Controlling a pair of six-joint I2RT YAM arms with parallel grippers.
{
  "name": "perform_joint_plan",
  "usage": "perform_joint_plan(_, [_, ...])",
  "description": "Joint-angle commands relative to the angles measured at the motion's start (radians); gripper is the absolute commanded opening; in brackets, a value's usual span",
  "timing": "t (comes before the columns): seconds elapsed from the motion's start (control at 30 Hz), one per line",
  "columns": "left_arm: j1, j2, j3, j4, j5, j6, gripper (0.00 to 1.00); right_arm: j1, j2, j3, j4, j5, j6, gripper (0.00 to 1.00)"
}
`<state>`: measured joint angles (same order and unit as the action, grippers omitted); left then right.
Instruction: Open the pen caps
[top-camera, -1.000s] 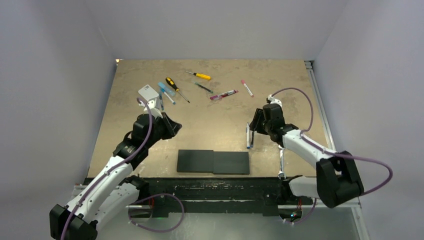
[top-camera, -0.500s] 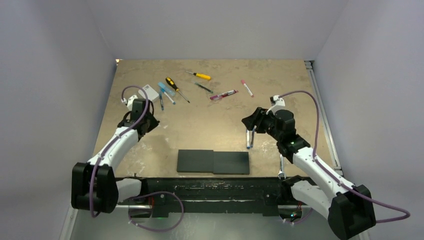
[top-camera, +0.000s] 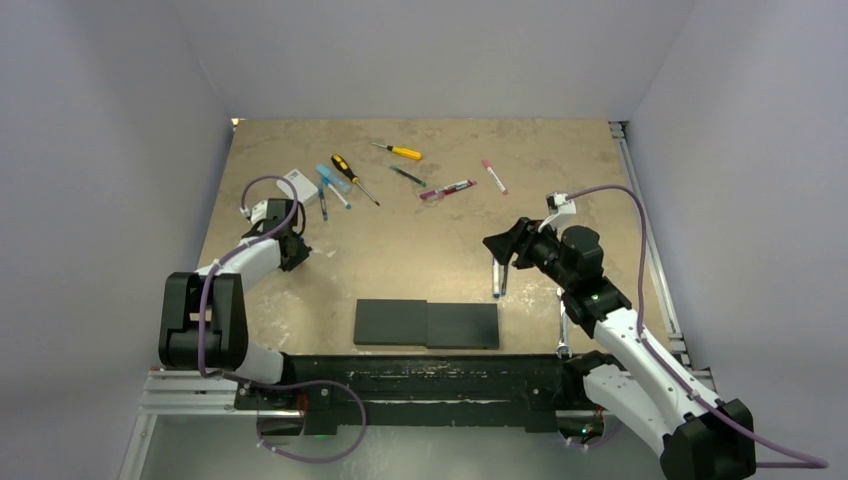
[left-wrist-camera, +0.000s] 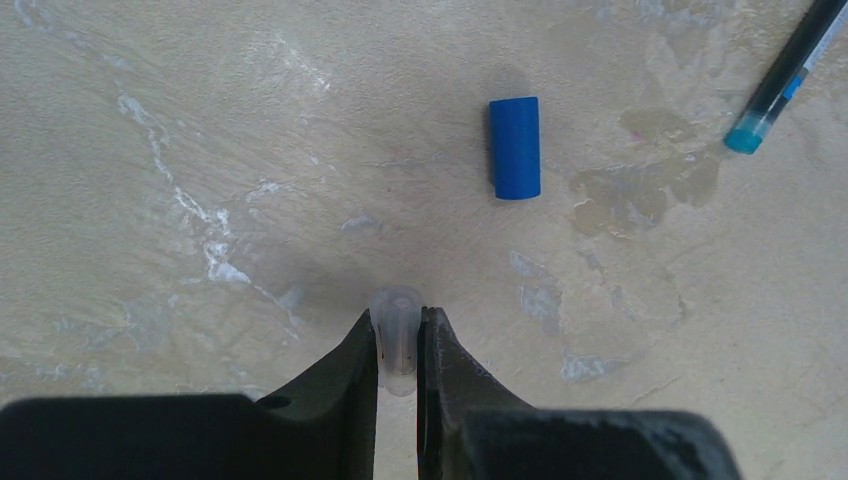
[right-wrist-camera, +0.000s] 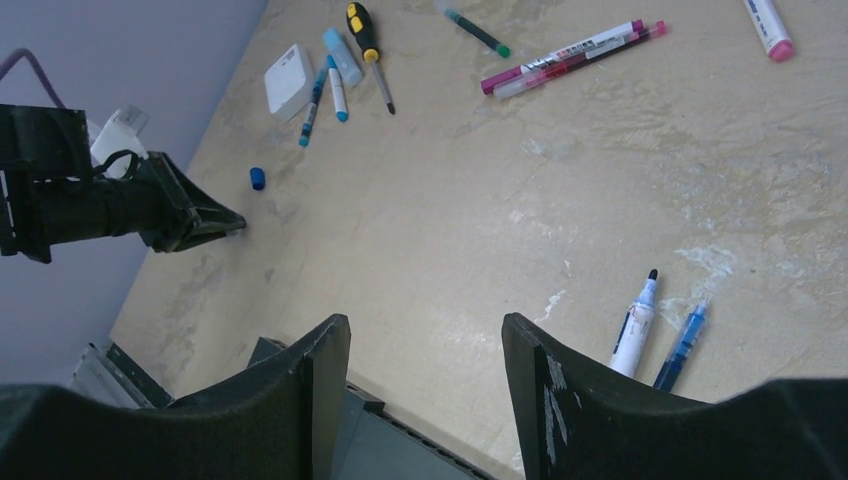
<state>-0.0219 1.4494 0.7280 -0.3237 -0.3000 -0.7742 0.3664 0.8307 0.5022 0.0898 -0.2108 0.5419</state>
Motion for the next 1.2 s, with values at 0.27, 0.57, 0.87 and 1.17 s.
perform_joint_plan(0.27, [0.021,0.082,0.036,0.098,0.021,0.001,0.15,0.002,-0.037,0.041,-0.013,0.002,-0.028,0.61])
perform_joint_plan(0.57, [0.022,0.095,0.046,0.107,0.057,0.005,0.31,0.003,-0.041,0.047,-0.027,0.022,-0.033,0.61])
perform_joint_plan(0.87, [0.022,0.059,0.063,0.093,0.091,0.011,0.33,0.003,-0.047,0.053,-0.034,0.024,-0.031,0.61])
perform_joint_plan(1.17, [0.022,-0.081,0.105,-0.001,0.117,0.031,0.39,0.003,-0.056,0.097,-0.060,0.027,-0.028,0.61])
